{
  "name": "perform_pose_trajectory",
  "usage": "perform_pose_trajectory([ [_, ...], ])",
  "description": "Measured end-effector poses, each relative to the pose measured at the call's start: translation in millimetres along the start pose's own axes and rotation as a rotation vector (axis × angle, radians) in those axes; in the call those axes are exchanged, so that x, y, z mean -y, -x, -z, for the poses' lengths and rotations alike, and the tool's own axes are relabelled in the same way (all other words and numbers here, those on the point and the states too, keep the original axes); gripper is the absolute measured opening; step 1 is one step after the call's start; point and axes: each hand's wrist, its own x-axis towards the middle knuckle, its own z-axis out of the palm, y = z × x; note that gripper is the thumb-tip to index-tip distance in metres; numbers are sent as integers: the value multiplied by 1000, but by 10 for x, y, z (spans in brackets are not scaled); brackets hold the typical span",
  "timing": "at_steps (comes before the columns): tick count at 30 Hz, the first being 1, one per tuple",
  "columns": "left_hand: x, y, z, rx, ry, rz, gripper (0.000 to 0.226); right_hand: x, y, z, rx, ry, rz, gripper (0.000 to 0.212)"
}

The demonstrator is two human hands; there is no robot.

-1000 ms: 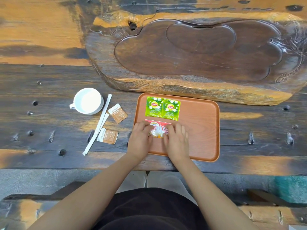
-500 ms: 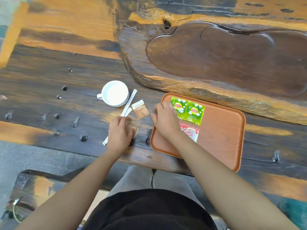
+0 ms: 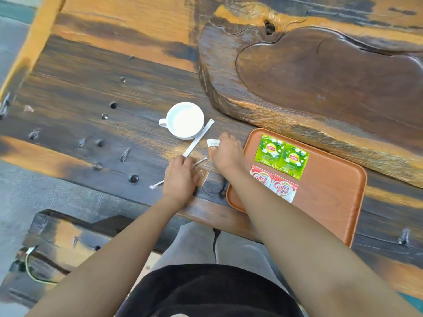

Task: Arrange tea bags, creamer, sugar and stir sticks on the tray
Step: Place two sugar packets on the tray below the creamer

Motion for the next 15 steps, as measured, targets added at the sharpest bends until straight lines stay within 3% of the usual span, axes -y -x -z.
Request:
perform_pose_trajectory([
  [8, 73, -40, 82, -39, 90, -35, 16, -296, 252, 410, 3, -600, -114, 16],
  [9, 74, -42, 98, -41, 131, -28, 14, -386, 315, 459, -27, -669, -158, 8],
  [11, 52, -40, 143, -48, 211, -31, 13, -617, 485, 534, -91, -780, -302, 14],
  [15, -87, 33, 273, -67, 417, 41, 15, -1065, 924, 560, -215, -758, -449, 13],
])
